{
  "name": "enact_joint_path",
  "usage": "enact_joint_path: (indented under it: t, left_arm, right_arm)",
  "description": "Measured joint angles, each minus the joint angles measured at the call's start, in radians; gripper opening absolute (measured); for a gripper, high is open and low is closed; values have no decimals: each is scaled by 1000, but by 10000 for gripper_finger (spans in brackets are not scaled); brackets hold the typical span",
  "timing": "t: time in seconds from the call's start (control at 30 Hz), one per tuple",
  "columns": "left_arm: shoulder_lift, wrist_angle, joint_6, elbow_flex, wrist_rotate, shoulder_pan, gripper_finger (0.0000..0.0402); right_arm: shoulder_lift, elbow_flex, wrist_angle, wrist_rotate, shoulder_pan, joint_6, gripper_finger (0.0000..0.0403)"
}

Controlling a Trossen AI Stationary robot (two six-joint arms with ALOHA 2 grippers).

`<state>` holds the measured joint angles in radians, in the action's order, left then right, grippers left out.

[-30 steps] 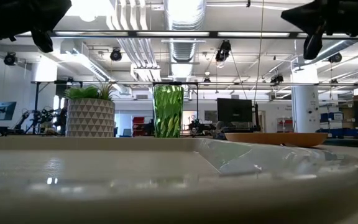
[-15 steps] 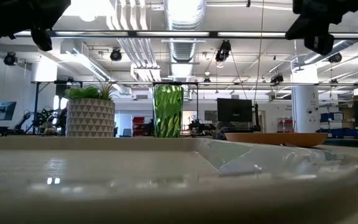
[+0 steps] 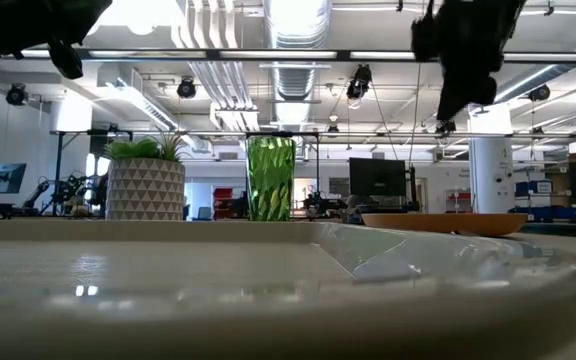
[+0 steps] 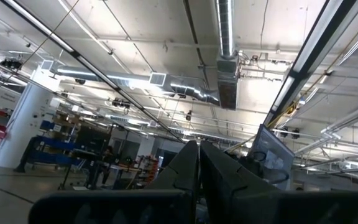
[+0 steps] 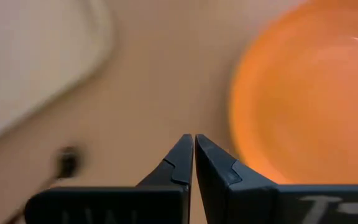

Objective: Pick and place plate/cup/fork/spoon on tray
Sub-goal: Put the orange plate on the right side of the white tray

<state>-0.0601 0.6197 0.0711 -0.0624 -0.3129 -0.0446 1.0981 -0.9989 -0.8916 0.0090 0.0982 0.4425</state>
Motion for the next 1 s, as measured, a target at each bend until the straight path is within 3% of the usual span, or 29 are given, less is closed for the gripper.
enact_joint_path:
  t: [0.1,0.27,0.7,1.0]
  left_arm:
    - [-3,0,0,0,0,0,0]
    - [-1,-1,0,-1,1,0,0]
    - [-3,-1,0,1,1,0,0]
    - [-2,-1,1,-1,23,0,0]
  right_arm:
    - [55,-26,-86,66,0,-9,9]
    - [172,-52,-108,70,0,-62,15]
    - [475,-77,-55,71,0,-172,136]
    - [574,-77,56,72,8,-222,154]
